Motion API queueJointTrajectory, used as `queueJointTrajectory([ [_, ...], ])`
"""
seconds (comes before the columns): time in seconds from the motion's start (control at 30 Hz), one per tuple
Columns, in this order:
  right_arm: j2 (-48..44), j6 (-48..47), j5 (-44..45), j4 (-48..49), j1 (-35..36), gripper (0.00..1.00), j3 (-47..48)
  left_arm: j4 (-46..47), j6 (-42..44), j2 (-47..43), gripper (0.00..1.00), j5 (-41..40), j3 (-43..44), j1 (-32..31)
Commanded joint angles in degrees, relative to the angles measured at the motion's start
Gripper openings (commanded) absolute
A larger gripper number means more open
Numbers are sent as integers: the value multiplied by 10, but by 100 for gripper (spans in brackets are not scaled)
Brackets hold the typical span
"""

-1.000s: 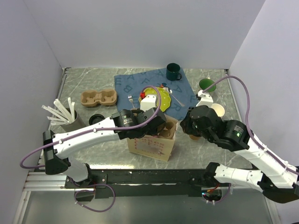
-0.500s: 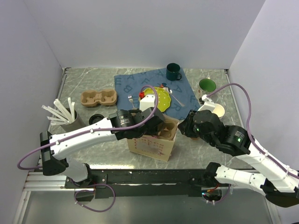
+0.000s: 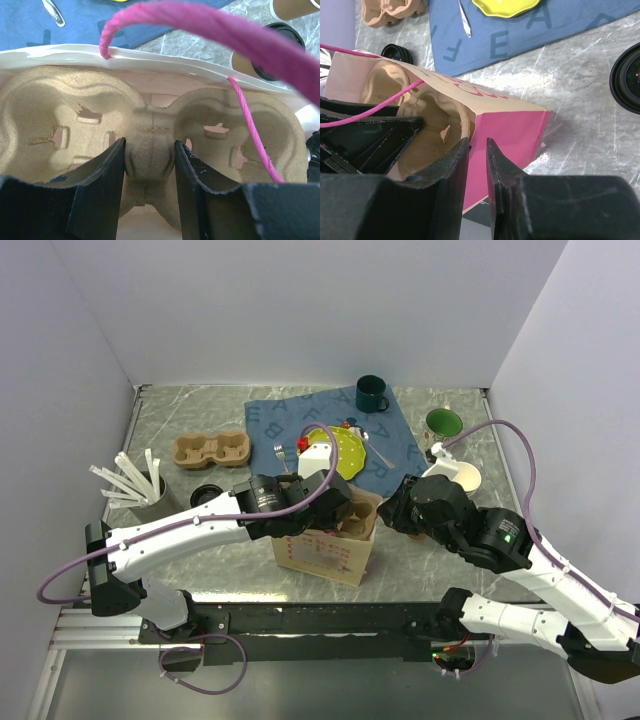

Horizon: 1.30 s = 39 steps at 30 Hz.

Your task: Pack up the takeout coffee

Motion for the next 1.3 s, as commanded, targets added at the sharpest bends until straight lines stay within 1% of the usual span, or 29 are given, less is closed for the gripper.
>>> queueJointTrajectory([
  [0.0, 2, 12, 0, 12, -1, 31, 11, 5, -5, -13, 9, 8, 3, -2],
  [0.07, -2, 11, 4, 14, -1, 32, 16, 5, -4, -13, 9, 8, 2, -1],
  [0.2, -8, 8, 21, 19, -2, 31, 22, 8, -2, -13, 9, 8, 1, -1],
  [0.43, -11, 11, 19, 26, -2, 31, 20, 7, -1, -13, 9, 7, 3, -1],
  [0.6, -27, 9, 22, 50, -1, 31, 12, 3, -3, -13, 9, 7, -2, -1],
  [0.8, -23, 6, 22, 48, -2, 32, 16, 7, -3, -14, 9, 7, -3, -2],
  [0.93, -6, 14, 31, 22, -1, 33, 21, 7, -1, -14, 9, 5, 1, -2],
  [1.27, 9, 18, 47, 10, -1, 29, 21, 8, -5, -19, 9, 3, -3, -2],
])
